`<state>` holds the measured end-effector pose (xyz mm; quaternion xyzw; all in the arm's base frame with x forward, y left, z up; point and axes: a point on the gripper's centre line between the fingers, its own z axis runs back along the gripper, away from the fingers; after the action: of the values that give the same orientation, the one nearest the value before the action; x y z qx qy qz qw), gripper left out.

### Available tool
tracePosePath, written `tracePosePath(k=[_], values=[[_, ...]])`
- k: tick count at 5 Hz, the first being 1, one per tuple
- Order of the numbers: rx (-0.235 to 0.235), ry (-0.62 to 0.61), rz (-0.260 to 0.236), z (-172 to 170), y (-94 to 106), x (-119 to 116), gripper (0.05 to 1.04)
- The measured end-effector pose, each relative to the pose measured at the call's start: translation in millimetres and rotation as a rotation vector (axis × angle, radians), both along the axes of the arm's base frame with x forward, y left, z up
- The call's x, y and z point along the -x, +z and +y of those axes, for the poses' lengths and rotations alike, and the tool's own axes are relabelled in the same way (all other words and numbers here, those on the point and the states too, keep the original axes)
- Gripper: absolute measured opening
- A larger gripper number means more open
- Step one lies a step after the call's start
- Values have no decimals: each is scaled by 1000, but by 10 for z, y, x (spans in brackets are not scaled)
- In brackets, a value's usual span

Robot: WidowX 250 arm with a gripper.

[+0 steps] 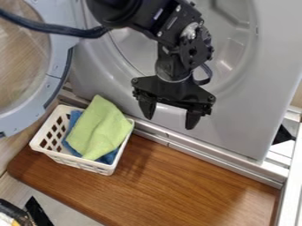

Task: Put the green cloth in the laundry.

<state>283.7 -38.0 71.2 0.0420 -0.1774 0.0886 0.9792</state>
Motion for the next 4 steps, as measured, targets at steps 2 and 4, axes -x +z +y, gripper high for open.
tracePosePath(k=[2, 4], values=[[-82, 60, 67, 377, -75, 58, 1000], [-125, 121, 41, 801, -70, 35, 1000]])
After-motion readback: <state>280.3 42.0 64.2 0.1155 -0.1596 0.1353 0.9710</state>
